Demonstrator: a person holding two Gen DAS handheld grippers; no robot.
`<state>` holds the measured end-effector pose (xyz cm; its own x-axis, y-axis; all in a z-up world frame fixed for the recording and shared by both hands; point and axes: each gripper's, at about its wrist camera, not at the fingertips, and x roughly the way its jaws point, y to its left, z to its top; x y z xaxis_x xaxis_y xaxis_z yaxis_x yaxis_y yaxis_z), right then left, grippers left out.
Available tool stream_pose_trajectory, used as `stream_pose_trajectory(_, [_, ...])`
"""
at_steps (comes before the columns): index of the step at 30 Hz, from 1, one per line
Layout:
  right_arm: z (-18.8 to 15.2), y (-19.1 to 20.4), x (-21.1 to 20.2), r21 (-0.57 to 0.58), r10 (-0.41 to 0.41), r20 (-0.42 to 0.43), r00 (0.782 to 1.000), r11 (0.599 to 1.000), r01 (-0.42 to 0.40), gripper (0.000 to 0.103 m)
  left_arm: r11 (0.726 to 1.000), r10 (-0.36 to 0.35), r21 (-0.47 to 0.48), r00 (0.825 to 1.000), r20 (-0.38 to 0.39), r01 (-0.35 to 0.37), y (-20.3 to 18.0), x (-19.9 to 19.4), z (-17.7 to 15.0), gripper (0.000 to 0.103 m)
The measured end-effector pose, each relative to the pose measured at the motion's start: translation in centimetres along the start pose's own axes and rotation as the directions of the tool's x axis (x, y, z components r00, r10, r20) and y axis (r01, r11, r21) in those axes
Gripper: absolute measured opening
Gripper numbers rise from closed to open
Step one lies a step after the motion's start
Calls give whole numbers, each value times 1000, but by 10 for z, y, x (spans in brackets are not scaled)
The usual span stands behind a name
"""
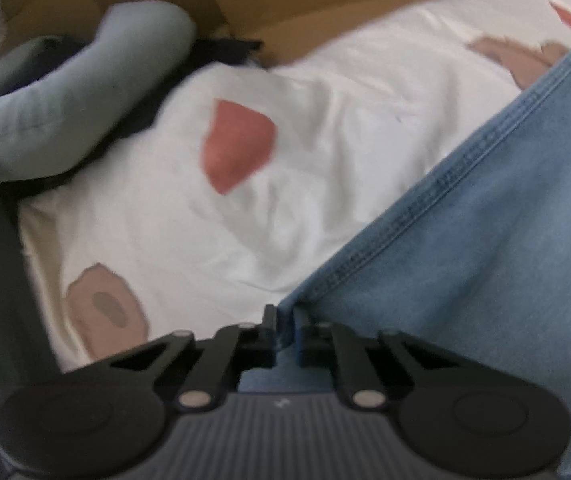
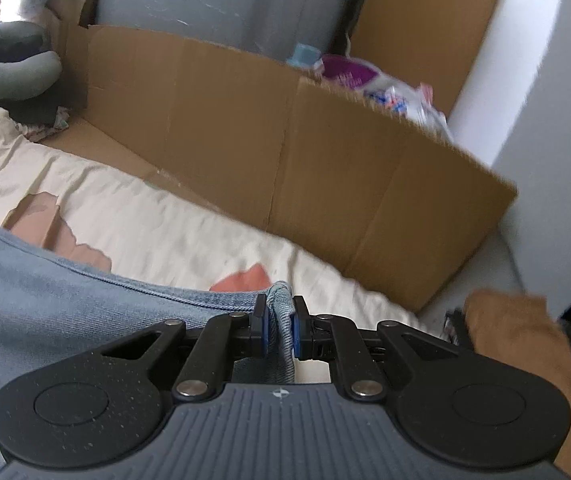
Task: Fold clothes
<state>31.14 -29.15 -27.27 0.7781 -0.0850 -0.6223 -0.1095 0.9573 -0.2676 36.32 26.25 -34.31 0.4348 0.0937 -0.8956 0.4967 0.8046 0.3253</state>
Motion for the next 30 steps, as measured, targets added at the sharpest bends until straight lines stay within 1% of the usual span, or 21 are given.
stream_pose_trajectory(3, [12,-2,2,-28,-10,20,1000,1000,10,10,999,21,-38,999,40,-19,9,-10,6,6])
stream_pose_trajectory(6, [24,-2,7,-71,-21,41,999,997,24,10,998,41,-58,997,59,-38,16,-10,17,6])
stream_pose_trajectory(11, [43,-2,22,-133,-35,62,997,990,43,10,995,63,-78,996,60,-58,21,-4,28,6])
stream_pose_trajectory(14, [56,-1,37,-163,-44,62,997,985,54,10,991,61,-127,997,56,-53,28,2,32,4])
stream_pose_trajectory(15, [60,-1,42,-173,-47,61,997,983,57,10,988,64,-142,996,56,-55,30,4,33,1])
stream_pose_trajectory(17, [65,0,54,-193,-55,53,997,979,64,10,983,71,-174,996,56,-60,34,10,35,1])
stream_pose_trajectory(18, [67,0,61,-193,-57,45,997,979,64,10,978,86,-194,995,48,-76,36,13,37,0])
stream_pose_trajectory(20, [70,-2,76,-184,-60,23,998,981,63,10,967,115,-231,993,31,-105,44,17,37,0])
stream_pose_trajectory(22, [71,-3,91,-169,-62,-3,998,984,60,10,959,120,-264,992,36,-107,54,14,35,0])
stream_pose_trajectory(24, [65,-2,106,-172,-60,-35,998,984,53,11,954,129,-275,991,34,-115,62,8,30,4])
stream_pose_trajectory(25, [62,-1,111,-171,-59,-51,997,984,50,12,956,136,-267,990,29,-123,67,4,26,5])
stream_pose_trajectory(26, [60,0,116,-169,-59,-67,996,985,47,15,957,143,-257,989,22,-133,70,0,23,6])
stream_pose_trajectory(28, [57,-2,121,-141,-69,-84,994,988,57,25,961,149,-237,989,4,-144,78,-7,14,8])
stream_pose_trajectory(29, [56,-4,122,-125,-75,-89,993,990,64,27,962,150,-229,989,-5,-147,81,-11,10,8])
stream_pose_trajectory(30, [55,-7,121,-103,-72,-96,993,993,62,29,965,150,-217,989,-15,-150,84,-13,6,11])
